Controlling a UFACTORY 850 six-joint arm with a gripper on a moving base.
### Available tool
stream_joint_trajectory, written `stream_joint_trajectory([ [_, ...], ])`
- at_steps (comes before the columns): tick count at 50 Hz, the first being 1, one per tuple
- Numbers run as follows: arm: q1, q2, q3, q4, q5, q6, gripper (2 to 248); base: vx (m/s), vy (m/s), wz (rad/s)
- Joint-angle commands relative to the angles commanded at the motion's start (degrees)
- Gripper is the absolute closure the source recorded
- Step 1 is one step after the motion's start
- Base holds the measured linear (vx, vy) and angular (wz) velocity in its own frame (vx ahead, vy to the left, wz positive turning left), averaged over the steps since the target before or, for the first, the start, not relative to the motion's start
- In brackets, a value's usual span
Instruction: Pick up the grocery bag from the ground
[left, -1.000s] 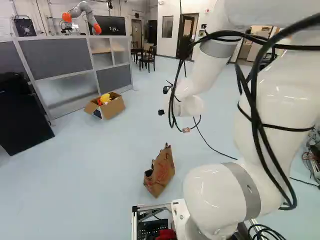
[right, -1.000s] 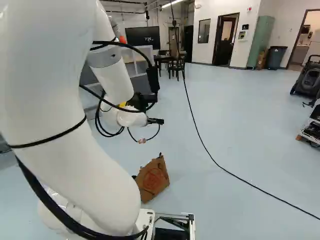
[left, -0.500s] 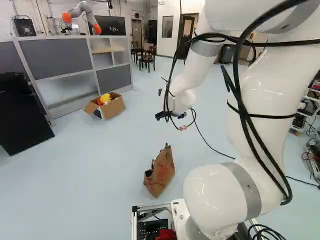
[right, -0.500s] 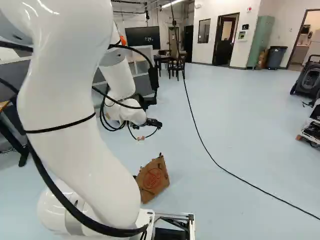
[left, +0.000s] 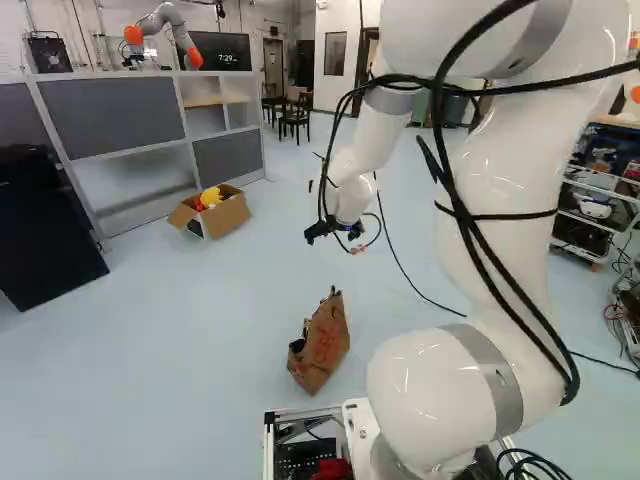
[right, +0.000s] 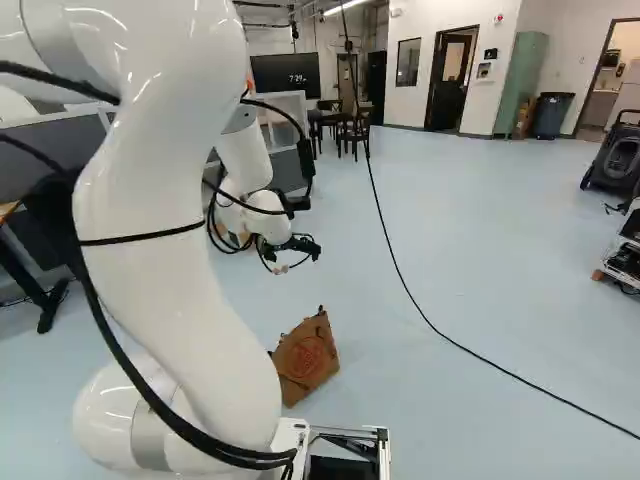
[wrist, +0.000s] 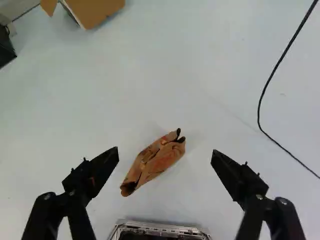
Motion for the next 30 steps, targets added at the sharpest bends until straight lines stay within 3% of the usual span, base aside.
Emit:
stream_joint_trajectory([
  [30, 0.3, -7.0, -3.5, 0.0, 0.0, 0.0, 3, 0.000, 0.000, 0.000],
])
